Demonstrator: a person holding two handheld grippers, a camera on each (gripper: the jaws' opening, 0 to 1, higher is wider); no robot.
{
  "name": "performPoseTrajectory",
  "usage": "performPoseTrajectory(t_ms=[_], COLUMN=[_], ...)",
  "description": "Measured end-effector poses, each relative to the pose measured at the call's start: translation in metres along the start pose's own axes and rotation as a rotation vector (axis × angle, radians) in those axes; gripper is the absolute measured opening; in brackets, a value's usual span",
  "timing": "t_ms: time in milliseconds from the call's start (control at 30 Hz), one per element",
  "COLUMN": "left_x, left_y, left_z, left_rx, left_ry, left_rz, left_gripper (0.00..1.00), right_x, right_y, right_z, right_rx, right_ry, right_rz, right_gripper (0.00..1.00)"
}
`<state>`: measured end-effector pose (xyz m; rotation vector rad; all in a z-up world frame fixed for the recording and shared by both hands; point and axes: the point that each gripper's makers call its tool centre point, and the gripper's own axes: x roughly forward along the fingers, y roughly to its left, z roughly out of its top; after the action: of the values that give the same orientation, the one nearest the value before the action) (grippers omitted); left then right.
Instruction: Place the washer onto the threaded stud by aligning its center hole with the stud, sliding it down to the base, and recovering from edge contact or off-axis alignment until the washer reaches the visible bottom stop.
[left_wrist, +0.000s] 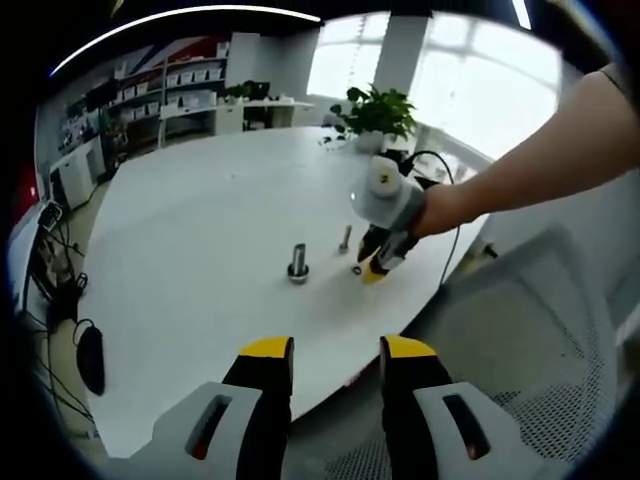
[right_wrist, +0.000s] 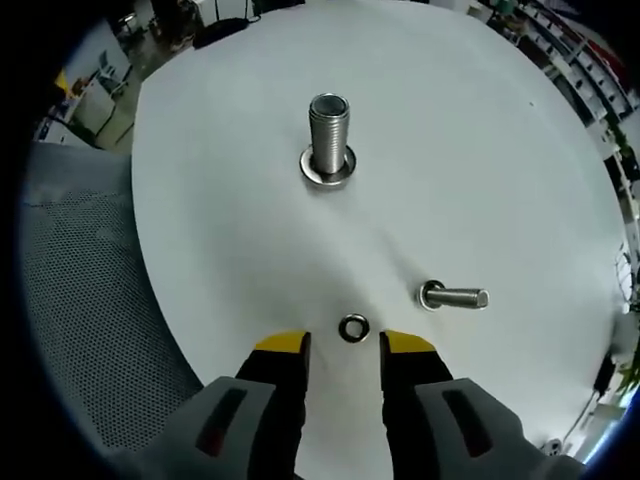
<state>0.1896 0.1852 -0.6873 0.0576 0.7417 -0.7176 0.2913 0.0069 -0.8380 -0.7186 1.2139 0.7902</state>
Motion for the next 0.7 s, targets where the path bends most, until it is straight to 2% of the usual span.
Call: performPoseTrajectory(t_ms=[700], left_x=[-0.005], left_y=[0.013], left_z=[0.008], left_rx=[-0.046], left_ry=[-0.05], left_rz=[0.048], left_gripper=[0.33], right_x=[0.003], right_y=[0.0], right_z=[0.003], right_rx=[0.014], right_ry=[-0.004], right_rz=[0.014], right_gripper=[0.29])
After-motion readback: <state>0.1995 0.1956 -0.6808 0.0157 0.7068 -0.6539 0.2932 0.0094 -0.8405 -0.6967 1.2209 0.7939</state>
